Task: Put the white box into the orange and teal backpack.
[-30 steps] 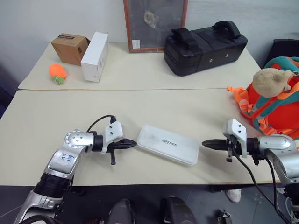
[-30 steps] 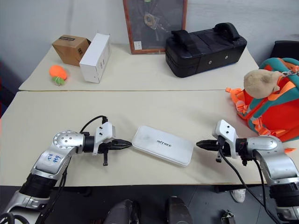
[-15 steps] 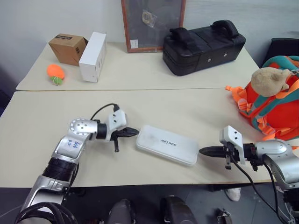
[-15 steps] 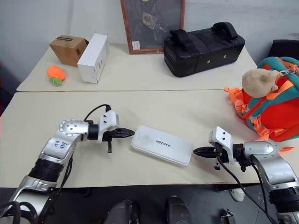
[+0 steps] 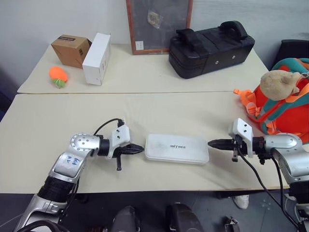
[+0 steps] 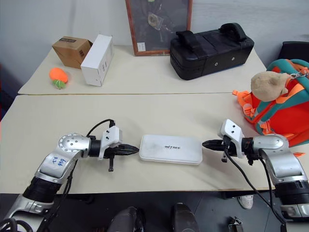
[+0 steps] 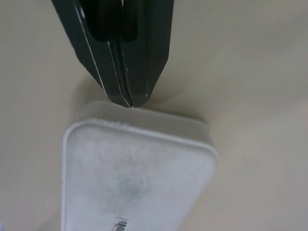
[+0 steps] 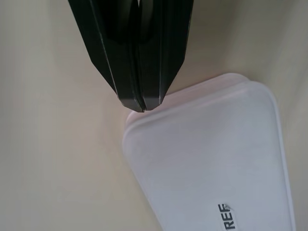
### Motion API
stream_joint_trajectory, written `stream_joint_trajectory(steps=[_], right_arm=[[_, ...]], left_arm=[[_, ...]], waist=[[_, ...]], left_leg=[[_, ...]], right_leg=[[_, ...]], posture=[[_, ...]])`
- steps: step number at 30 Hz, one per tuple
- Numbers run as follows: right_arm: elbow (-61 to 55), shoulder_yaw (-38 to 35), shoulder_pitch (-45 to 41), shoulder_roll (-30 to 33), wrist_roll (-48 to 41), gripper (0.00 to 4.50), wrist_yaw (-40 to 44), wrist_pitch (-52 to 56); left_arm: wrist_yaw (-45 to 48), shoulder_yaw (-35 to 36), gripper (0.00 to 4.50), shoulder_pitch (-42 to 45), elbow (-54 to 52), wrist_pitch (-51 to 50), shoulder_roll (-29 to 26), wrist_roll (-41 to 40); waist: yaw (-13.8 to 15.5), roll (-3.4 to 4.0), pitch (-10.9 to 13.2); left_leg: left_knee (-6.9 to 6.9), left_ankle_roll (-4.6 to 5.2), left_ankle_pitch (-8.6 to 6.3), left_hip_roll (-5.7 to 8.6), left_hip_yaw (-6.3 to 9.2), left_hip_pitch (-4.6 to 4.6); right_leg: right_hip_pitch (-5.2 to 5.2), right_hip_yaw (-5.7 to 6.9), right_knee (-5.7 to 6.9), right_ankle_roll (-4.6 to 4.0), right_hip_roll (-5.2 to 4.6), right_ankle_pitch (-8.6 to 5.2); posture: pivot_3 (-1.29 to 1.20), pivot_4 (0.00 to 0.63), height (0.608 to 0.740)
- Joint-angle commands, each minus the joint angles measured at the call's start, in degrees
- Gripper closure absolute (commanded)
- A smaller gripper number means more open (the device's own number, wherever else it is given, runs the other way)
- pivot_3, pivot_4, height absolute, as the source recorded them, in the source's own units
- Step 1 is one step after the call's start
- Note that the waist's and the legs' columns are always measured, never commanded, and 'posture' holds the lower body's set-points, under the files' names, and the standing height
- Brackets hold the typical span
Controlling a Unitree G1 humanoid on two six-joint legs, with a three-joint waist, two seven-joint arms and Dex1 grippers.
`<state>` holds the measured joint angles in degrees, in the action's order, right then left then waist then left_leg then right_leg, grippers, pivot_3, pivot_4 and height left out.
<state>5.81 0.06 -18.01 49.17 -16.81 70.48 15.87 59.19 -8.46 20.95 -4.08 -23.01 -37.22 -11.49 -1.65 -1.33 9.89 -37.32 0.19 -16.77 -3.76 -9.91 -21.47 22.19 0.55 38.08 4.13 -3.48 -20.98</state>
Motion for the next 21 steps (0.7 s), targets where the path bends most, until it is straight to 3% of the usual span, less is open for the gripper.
stream_joint_trajectory(steps=[1,3,8,11,13,21], right_arm=[[0.7,-1.4,0.1,2.4,0.1,4.5,2.1,-2.2],[1.3,-1.2,0.0,2.8,0.3,4.5,3.0,-3.2],[2.9,0.6,-0.3,3.1,2.9,4.5,4.8,-7.9],[2.8,1.2,-0.9,2.8,3.7,4.5,5.2,-8.7],[2.3,1.4,-1.0,2.6,3.7,4.5,5.3,-8.9],[-1.2,2.4,0.4,1.5,3.9,4.5,4.7,-9.0]], left_arm=[[-3.0,5.9,4.11,0.6,1.3,-9.1,0.1,-4.8],[-3.5,9.3,3.71,2.4,3.0,-19.2,1.1,-10.5],[-3.4,11.7,2.11,6.4,5.4,-44.0,0.2,-20.3],[-3.1,10.6,1.2,7.9,5.5,-49.9,-1.1,-22.4],[-7.0,11.8,0.56,10.9,9.3,-54.9,1.1,-22.2],[-13.7,12.9,0.56,16.4,15.5,-62.9,9.1,-23.1]], waist=[[0.0,0.0,0.0],[0.0,-0.01,0.0],[-0.1,-0.01,0.0],[-0.3,-0.01,0.0],[-0.1,-0.01,0.0],[0.1,-0.02,0.0]], left_leg=[[-0.01,0.0,0.0,0.0,0.0,-0.01],[-0.04,0.02,0.0,0.0,0.01,0.0],[-0.12,0.01,0.01,0.0,0.04,0.01],[-0.09,-0.03,0.02,0.0,0.03,0.01],[-0.1,-0.08,0.05,0.0,0.04,0.01],[-0.45,-0.03,0.06,0.02,0.13,0.05]], right_leg=[[0.0,0.0,0.0,0.0,0.0,0.0],[-0.03,0.01,0.01,0.0,-0.01,0.0],[-0.04,0.05,0.11,0.01,0.0,0.0],[0.0,0.03,0.14,0.0,0.01,0.0],[0.03,0.04,0.22,-0.01,0.01,-0.01],[-0.14,0.07,0.44,0.0,-0.04,0.0]], posture=[[0.0,0.15,0.74],[0.0,0.15,0.74],[0.0,0.15,0.74],[0.0,0.15,0.74],[0.0,0.15,0.74],[0.0,0.15,0.74]])
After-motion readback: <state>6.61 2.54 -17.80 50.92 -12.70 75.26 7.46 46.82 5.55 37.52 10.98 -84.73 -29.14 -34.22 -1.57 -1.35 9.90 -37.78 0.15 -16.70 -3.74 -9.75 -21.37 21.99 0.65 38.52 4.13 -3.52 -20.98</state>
